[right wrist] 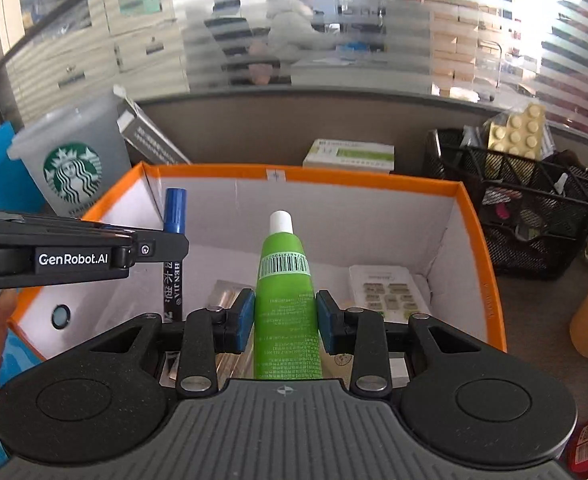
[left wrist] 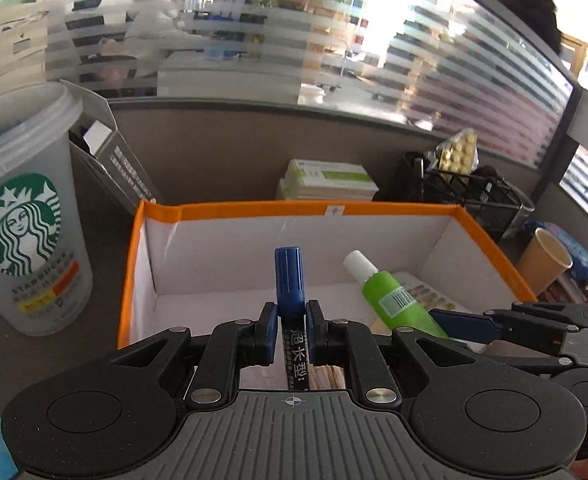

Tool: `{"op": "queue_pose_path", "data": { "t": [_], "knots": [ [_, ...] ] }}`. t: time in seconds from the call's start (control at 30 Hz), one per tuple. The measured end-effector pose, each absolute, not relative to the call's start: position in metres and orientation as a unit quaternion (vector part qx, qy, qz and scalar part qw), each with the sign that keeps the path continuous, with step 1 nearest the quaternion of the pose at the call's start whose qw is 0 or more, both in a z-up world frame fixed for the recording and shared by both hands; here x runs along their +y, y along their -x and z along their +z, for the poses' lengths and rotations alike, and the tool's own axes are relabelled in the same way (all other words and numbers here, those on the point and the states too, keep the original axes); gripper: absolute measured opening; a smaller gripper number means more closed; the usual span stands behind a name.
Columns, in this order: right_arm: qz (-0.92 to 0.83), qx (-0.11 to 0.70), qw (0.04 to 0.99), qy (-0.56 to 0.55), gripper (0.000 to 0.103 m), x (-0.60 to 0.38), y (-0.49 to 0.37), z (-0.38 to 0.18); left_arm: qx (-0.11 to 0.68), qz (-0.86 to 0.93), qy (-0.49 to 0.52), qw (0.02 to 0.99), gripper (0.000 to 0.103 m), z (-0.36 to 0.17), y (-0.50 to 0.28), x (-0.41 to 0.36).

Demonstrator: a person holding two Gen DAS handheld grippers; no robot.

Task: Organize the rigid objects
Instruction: 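Lower into the box and open left gripper while right gripper releases the green tube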

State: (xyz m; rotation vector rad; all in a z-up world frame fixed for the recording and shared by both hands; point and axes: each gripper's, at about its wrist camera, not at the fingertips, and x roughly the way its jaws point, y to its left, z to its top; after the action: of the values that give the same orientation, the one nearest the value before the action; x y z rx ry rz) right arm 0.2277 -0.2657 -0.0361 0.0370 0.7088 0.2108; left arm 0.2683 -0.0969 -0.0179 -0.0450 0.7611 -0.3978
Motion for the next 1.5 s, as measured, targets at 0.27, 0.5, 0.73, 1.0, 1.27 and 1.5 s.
{"op": "queue_pose_path", "data": {
  "t": [0.27, 0.5, 0.73, 1.0, 1.27, 1.5],
  "knots": [
    [0.097, 0.379, 0.920, 0.006, 0.031, -0.257, -0.242, -0.049, 0.386, -0.189, 0.004, 0.903, 0.013, -0.026, -0.279, -0.105],
    [0.094, 0.407, 0.908, 0.031, 0.031, -0.251, -0.247, -0.054, 0.403, -0.187, -0.037, 0.895, 0.013, -0.029, -0.283, -0.115],
    [0.093, 0.426, 0.899, 0.044, 0.031, -0.249, -0.250, -0.057, 0.439, -0.184, -0.071, 0.877, 0.013, -0.034, -0.291, -0.123],
    [0.090, 0.431, 0.896, 0.053, 0.032, -0.247, -0.252, -0.058, 0.470, -0.175, -0.084, 0.861, 0.016, -0.037, -0.297, -0.126],
    [0.085, 0.417, 0.903, 0.052, 0.039, -0.249, -0.244, -0.052, 0.438, -0.171, -0.084, 0.879, 0.045, -0.023, -0.283, -0.124],
    [0.075, 0.386, 0.917, 0.065, 0.046, -0.246, -0.222, -0.024, 0.365, -0.188, -0.080, 0.909, 0.080, 0.021, -0.243, -0.120]
  ]
}}
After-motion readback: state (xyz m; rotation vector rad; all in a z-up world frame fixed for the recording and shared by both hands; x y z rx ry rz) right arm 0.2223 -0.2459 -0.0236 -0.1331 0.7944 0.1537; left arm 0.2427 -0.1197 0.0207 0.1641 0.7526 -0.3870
